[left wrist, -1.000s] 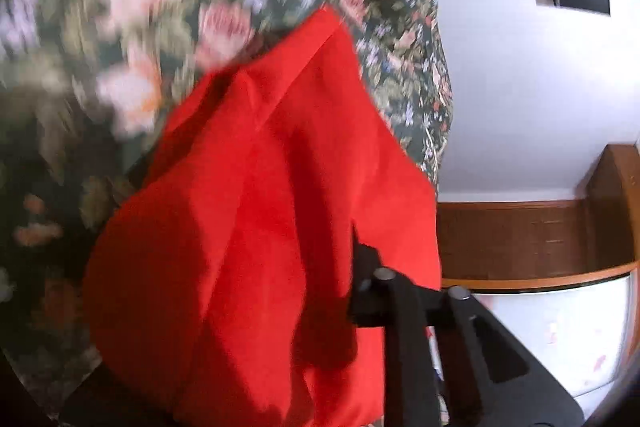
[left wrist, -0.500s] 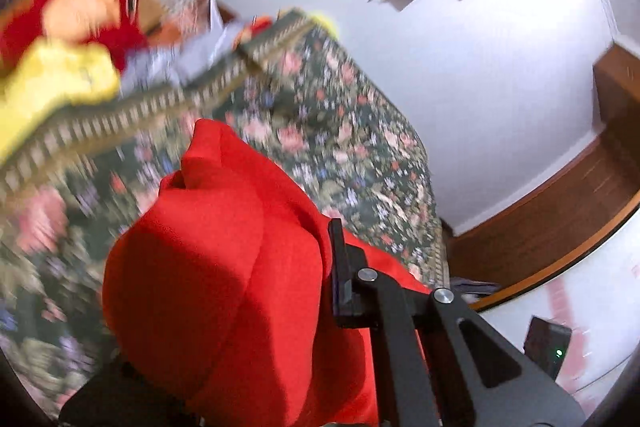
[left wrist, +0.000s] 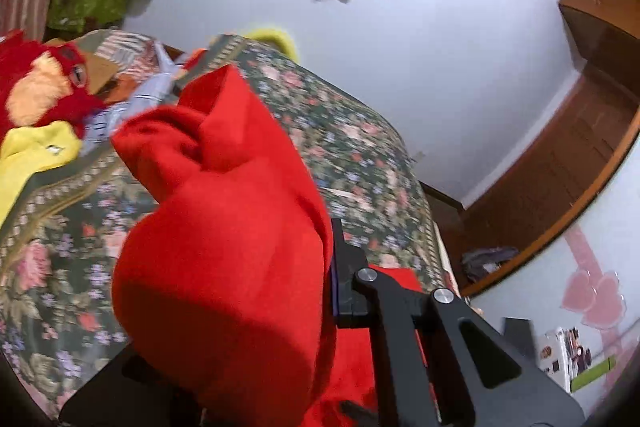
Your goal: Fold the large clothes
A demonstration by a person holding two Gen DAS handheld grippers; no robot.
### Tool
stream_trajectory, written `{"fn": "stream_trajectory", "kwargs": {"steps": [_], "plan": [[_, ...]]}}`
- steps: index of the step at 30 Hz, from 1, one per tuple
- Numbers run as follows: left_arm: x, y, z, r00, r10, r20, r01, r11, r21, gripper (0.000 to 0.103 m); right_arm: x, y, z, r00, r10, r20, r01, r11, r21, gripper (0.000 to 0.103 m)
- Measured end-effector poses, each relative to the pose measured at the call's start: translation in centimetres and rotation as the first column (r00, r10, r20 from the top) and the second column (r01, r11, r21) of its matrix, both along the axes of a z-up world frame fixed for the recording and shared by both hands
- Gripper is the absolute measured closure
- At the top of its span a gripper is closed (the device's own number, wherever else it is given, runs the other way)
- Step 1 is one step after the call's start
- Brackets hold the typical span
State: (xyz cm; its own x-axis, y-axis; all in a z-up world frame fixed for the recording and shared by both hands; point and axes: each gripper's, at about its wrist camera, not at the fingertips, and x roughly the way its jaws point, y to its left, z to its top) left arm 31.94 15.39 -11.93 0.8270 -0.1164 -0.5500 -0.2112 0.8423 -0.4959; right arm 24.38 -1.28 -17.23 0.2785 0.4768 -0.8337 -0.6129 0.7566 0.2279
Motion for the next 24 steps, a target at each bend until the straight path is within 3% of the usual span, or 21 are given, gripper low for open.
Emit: {"fn": "stream_trajectory", "kwargs": {"steps": [5, 10, 13, 17, 19, 24], "plan": [[2.5, -7.0, 0.6, 0.991, -0.130, -0.011, 0.131, 0.991, 0.042, 0.097, 0.4, -8.7, 1.3, 0.979, -0.202, 0.037, 0.202, 0.979, -0.004, 0.015], [4.6, -15.7, -1.5, 0.955, -0.281, -0.091, 0.289, 0.953, 0.087, 0.097, 0.1, -16.1, 1.1, 0.935, -0.355, 0.003, 0.355, 0.935, 0.029, 0.015], [5.1, -19.3, -3.9, 0.906, -0.393, -0.160, 0.405, 0.913, 0.048, 0.097, -0.1, -18.5, 0.5, 0.917, -0.399, -0.016, 0.399, 0.917, 0.027, 0.015], [5.0, -22.2, -8.6, 0.811, -0.490, -0.320, 0.528, 0.848, 0.042, 0.097, -0.4, -20.1, 0.0, 0.899, -0.436, -0.034, 0.437, 0.899, 0.031, 0.015], [4.3, -22.5, -9.9, 0.782, -0.505, -0.366, 0.555, 0.831, 0.040, 0.097, -0.7, -20.4, 0.1, 0.896, -0.443, -0.037, 0.444, 0.894, 0.049, 0.015], [1.5, -22.2, -9.6, 0.736, -0.573, -0.361, 0.615, 0.789, 0.002, 0.093, -1.4, -20.9, 0.3, 0.894, -0.446, -0.044, 0.448, 0.892, 0.065, 0.015]]}}
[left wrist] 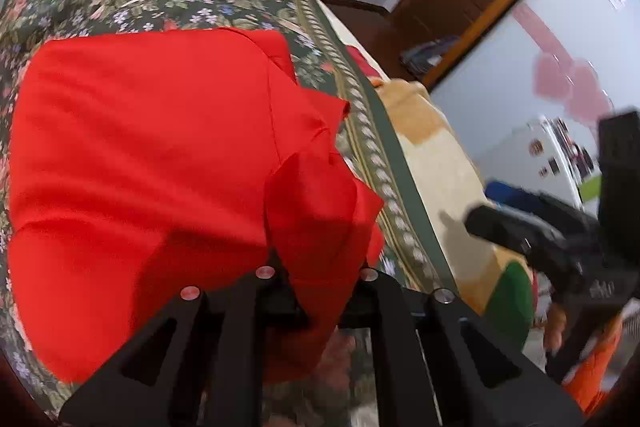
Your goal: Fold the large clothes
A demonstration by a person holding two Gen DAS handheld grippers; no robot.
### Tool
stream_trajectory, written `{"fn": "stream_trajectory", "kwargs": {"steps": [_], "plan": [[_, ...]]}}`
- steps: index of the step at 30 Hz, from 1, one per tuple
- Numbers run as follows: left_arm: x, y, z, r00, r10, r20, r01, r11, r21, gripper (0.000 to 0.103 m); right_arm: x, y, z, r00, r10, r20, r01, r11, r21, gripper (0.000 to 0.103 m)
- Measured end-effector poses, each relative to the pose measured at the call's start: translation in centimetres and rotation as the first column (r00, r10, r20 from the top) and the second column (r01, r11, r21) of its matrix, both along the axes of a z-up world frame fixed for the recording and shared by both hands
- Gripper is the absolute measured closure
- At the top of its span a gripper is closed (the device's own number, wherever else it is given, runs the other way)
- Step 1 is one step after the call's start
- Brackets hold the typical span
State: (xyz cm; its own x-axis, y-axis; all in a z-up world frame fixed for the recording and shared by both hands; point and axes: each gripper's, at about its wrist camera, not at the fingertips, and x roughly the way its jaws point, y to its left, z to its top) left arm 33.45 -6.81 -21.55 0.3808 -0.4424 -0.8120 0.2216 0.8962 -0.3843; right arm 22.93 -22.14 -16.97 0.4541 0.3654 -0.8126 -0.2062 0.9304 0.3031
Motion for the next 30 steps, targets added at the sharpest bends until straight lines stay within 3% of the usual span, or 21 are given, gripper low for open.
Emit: {"fn": "stream_trajectory", "kwargs": {"steps": [4, 6, 11, 15, 18, 25, 28, 30], "plan": [[-2.4, -0.3, 1.3, 0.998, -0.055, 0.009, 0.055, 0.998, -0.029, 0.061, -0.5, 0.6, 0.7, 1.000, 0.013, 0.011, -0.013, 1.000, 0.001, 0.015], [-3.2, -0.3, 2.2, 0.998, -0.060, 0.019, 0.060, 0.997, -0.041, 0.056, -1.1, 0.9, 1.3, 0.999, 0.020, 0.027, -0.020, 1.000, -0.004, 0.015], [-5.0, 1.1, 5.2, 0.991, -0.041, 0.124, 0.035, 0.998, 0.046, 0.052, -1.6, 2.2, 3.2, 0.996, 0.043, 0.073, -0.043, 0.999, -0.007, 0.015], [-5.8, 4.4, 6.9, 0.980, 0.038, 0.195, -0.060, 0.993, 0.105, 0.042, -1.5, 4.5, 4.2, 0.991, 0.084, 0.106, -0.084, 0.996, -0.007, 0.015], [-5.4, 7.4, 7.1, 0.966, 0.108, 0.233, -0.151, 0.973, 0.173, 0.036, -1.0, 6.6, 4.2, 0.985, 0.129, 0.111, -0.131, 0.991, 0.003, 0.015], [-3.9, 13.4, 4.4, 0.945, 0.257, 0.201, -0.304, 0.918, 0.255, 0.036, 0.9, 10.8, 2.2, 0.981, 0.191, 0.048, -0.194, 0.977, 0.087, 0.015], [-3.3, 15.0, 2.1, 0.943, 0.295, 0.153, -0.328, 0.903, 0.276, 0.036, 1.7, 11.9, 0.6, 0.978, 0.209, 0.009, -0.209, 0.975, 0.068, 0.015], [-3.3, 15.6, 0.5, 0.945, 0.308, 0.106, -0.326, 0.912, 0.248, 0.035, 2.1, 12.1, -1.0, 0.978, 0.209, -0.019, -0.209, 0.978, 0.029, 0.015]]}}
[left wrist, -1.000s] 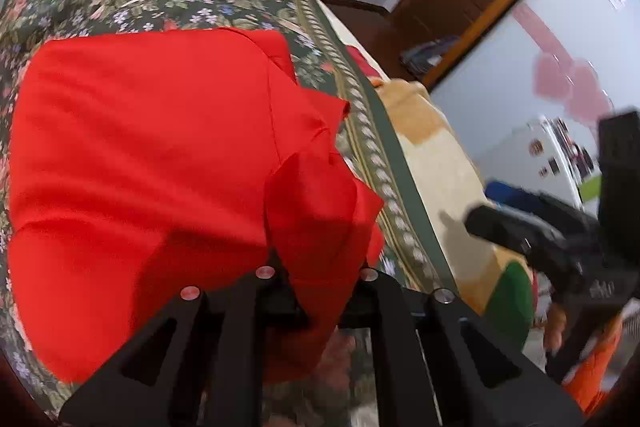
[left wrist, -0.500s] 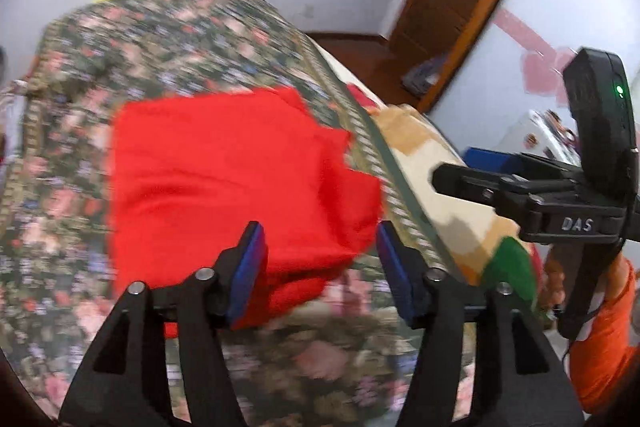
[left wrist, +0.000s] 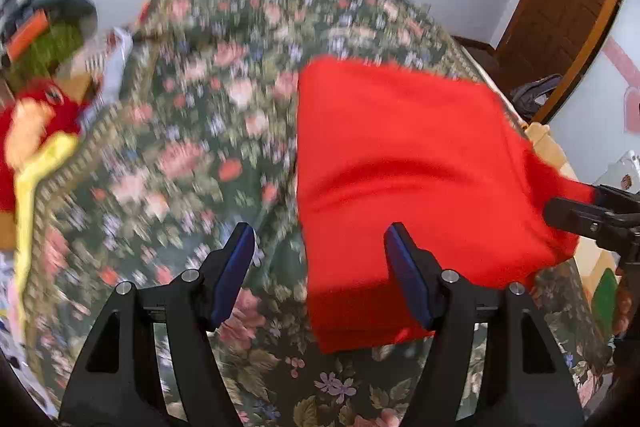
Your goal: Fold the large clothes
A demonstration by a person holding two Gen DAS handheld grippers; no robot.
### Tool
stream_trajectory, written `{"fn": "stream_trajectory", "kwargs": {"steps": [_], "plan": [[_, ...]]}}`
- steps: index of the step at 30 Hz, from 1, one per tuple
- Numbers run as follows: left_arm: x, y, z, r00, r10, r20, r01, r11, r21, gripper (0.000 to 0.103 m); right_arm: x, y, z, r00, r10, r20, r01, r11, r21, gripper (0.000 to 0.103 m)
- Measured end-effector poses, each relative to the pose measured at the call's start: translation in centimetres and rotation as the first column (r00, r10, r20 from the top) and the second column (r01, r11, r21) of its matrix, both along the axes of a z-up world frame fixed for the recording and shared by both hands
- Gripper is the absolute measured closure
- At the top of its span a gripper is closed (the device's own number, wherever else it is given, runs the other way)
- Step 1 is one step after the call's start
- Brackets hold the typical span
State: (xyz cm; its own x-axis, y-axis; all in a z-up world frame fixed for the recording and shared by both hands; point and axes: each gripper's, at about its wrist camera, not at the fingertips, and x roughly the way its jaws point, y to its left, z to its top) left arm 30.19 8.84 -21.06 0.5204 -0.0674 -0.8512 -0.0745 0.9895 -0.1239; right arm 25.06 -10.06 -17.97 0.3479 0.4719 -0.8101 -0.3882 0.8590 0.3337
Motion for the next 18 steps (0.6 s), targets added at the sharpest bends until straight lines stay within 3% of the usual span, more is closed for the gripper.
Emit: {"fn": "stream_trajectory", "kwargs": {"steps": [6, 9, 13, 15, 18], "plan": [[-2.1, 0.7, -1.6, 1.000, 0.016, 0.005, -0.016, 0.996, -0.091, 0.031, -0.1, -2.8, -4.1, 0.996, -0.043, -0.077, 0.036, 0.996, -0.084, 0.015], [-2.8, 0.4, -2.3, 1.000, 0.013, -0.001, -0.013, 0.997, -0.074, 0.021, -0.7, -4.7, -5.3, 0.991, -0.062, -0.122, 0.055, 0.997, -0.059, 0.014], [-4.0, 0.5, -3.2, 0.999, 0.014, -0.037, -0.017, 0.995, -0.095, 0.019, -1.5, -6.7, -5.1, 0.986, -0.092, -0.141, 0.092, 0.996, -0.002, 0.013], [-4.3, 0.4, -3.3, 0.998, 0.022, -0.058, -0.027, 0.996, -0.082, 0.020, -1.8, -6.9, -4.9, 0.984, -0.106, -0.140, 0.107, 0.994, 0.001, 0.013], [-5.2, 0.0, -2.7, 0.999, 0.025, -0.047, -0.024, 1.000, 0.009, 0.020, -2.5, -7.4, -4.6, 0.981, -0.136, -0.140, 0.135, 0.991, -0.011, 0.012]]}}
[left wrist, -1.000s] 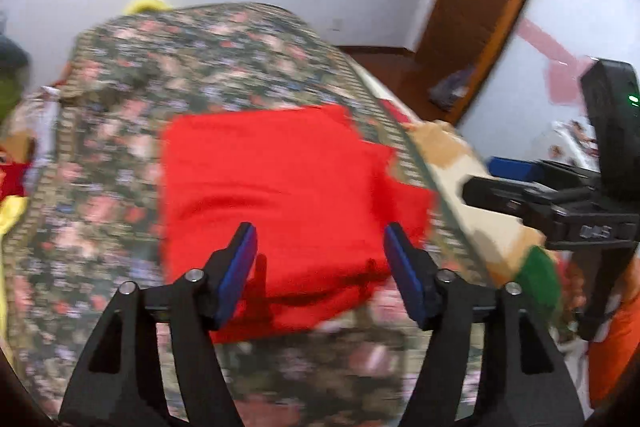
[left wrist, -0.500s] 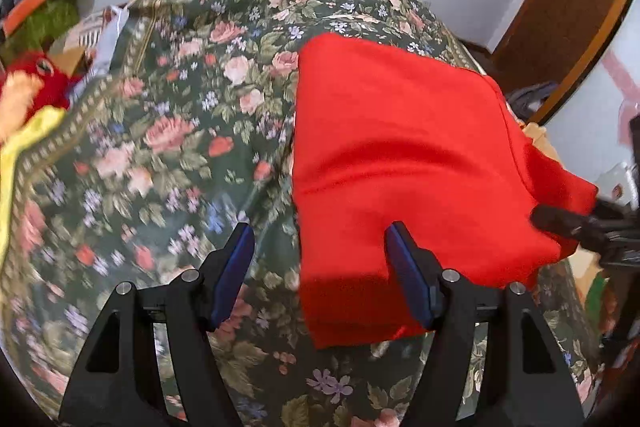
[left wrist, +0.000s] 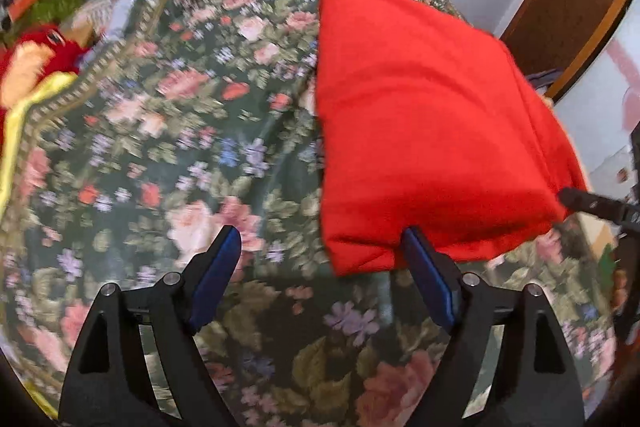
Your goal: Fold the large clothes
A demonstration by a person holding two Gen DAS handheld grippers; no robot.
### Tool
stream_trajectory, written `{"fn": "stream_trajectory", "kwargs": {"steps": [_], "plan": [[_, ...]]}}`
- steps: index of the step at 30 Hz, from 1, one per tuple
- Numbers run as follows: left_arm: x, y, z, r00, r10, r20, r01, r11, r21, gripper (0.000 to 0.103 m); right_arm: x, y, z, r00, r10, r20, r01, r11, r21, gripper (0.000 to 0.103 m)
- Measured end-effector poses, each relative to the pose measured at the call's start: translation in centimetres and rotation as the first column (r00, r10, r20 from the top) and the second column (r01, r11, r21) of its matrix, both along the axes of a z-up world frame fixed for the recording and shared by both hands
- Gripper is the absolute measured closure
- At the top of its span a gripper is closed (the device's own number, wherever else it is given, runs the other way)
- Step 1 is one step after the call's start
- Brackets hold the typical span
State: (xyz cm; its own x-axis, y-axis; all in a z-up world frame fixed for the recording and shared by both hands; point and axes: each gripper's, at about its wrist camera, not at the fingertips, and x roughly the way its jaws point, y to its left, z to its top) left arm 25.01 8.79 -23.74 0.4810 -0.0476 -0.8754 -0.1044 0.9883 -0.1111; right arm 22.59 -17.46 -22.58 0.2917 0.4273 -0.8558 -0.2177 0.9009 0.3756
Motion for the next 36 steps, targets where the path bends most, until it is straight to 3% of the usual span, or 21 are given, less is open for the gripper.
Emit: {"fn": "stream_trajectory", "kwargs": {"steps": [3, 11, 17, 19, 24, 27, 31, 34, 36], "plan": [[-0.8, 0.3, 0.9, 1.000, 0.004, 0.022, -0.005, 0.999, 0.041, 0.020, -0.6, -0.6, 0.3, 1.000, -0.011, 0.004, 0.011, 1.000, -0.018, 0.012], [-0.5, 2.6, 4.5, 0.994, 0.028, 0.109, -0.033, 0.999, 0.041, 0.020, -0.1, -1.1, 3.7, 0.997, -0.013, 0.077, 0.015, 1.000, -0.021, 0.012], [2.8, 3.7, 5.0, 0.992, 0.039, 0.117, -0.031, 0.997, -0.072, 0.020, 2.0, 0.0, 4.4, 0.995, -0.023, 0.102, 0.014, 0.996, 0.091, 0.012], [4.4, 4.1, 4.2, 0.995, 0.033, 0.094, -0.017, 0.985, -0.172, 0.020, 3.2, 0.4, 3.4, 0.998, -0.029, 0.061, 0.021, 0.991, 0.134, 0.012], [7.7, 5.0, 0.7, 1.000, 0.030, 0.006, -0.025, 0.925, -0.380, 0.020, 5.6, 1.1, -0.1, 0.997, -0.038, -0.064, 0.048, 0.983, 0.176, 0.012], [9.2, 5.7, -1.9, 0.998, 0.038, -0.047, -0.056, 0.864, -0.501, 0.020, 6.8, 1.4, -2.3, 0.990, -0.034, -0.136, 0.062, 0.977, 0.206, 0.012], [10.8, 6.3, -4.7, 0.998, 0.004, -0.070, -0.050, 0.743, -0.668, 0.019, 7.6, 1.9, -2.2, 0.995, -0.015, -0.097, 0.036, 0.976, 0.215, 0.010], [11.7, 6.4, -5.6, 0.997, -0.009, -0.073, -0.045, 0.708, -0.705, 0.018, 8.2, 2.5, -2.2, 0.996, 0.001, -0.085, 0.019, 0.972, 0.235, 0.010], [12.2, 6.2, -5.8, 0.998, -0.016, -0.065, -0.036, 0.699, -0.715, 0.017, 8.6, 2.9, -2.2, 0.998, 0.004, -0.070, 0.013, 0.971, 0.238, 0.010]]}}
